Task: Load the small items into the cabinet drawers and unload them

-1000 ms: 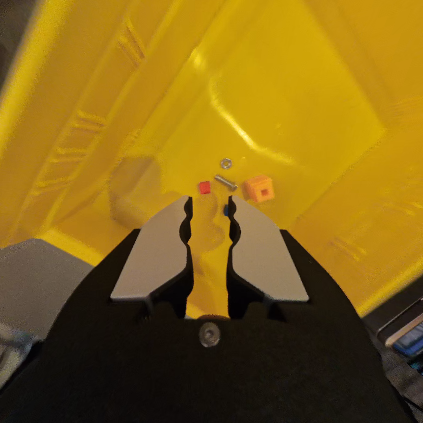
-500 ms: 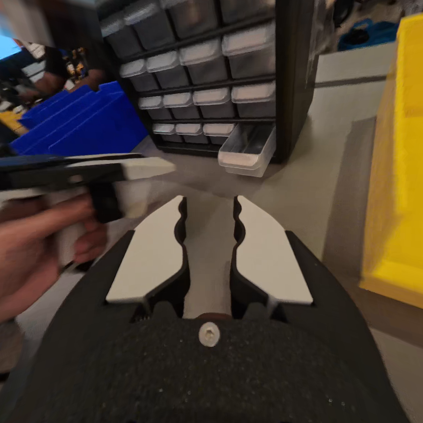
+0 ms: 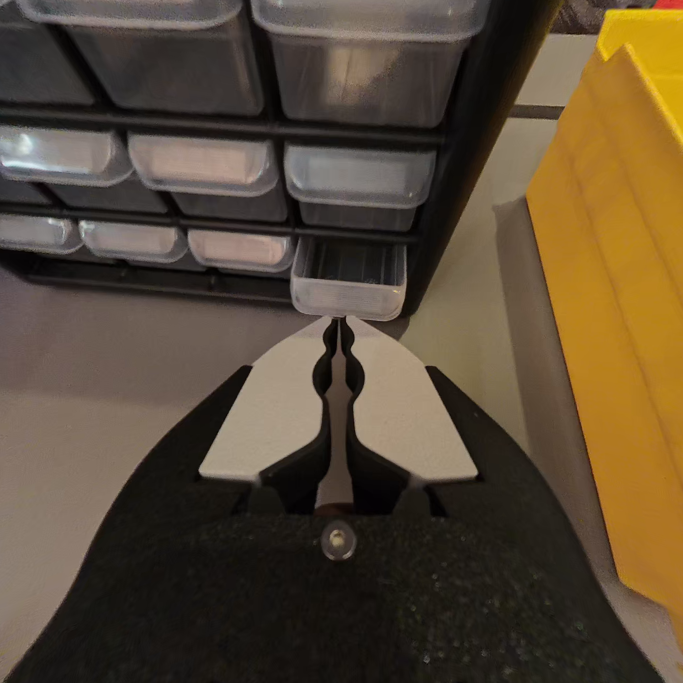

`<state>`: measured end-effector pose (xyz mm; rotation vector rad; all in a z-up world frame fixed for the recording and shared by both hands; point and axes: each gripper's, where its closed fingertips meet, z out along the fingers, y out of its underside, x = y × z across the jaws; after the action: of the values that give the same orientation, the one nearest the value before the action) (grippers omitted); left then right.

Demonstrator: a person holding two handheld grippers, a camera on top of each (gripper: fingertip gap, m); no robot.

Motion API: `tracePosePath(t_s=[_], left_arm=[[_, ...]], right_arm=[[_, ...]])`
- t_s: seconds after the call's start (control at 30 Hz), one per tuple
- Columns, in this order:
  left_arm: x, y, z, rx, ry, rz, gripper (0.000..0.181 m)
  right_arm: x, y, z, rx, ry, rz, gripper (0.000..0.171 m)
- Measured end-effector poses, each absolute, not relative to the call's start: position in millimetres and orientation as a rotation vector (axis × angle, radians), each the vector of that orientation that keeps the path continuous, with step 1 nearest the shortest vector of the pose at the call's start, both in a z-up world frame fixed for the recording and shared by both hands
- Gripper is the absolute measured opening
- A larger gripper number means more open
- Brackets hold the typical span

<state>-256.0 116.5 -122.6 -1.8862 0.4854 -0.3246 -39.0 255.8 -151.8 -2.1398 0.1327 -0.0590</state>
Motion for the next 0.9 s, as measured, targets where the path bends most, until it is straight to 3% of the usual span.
tracePosePath(t_s=[0.4,0.6,0.73,0.9], left_arm=[[-255.7,125.9,-136.4,-2.007,0.386,-0.578,0.056],[-271.2,140.5,-134.7,-2.016,0.258,-0.687,0.062],[-279.0,147.1,-134.4,-2.02,0.241,-0.7,0.064],[-279.8,138.5,-130.4,-2.043,0.189,-0.898,0.05]], right_arm=[[-42.1,275.3,-145.3,-2.148,0.127,-0.033,0.004],[-69.3,210.4,-105.1,-1.958,-0.192,0.113,0.026],[-57.8,155.9,-89.3,-1.836,-0.317,0.149,0.029],[-17.7,103.4,-107.3,-1.853,-0.184,0.121,0.031]])
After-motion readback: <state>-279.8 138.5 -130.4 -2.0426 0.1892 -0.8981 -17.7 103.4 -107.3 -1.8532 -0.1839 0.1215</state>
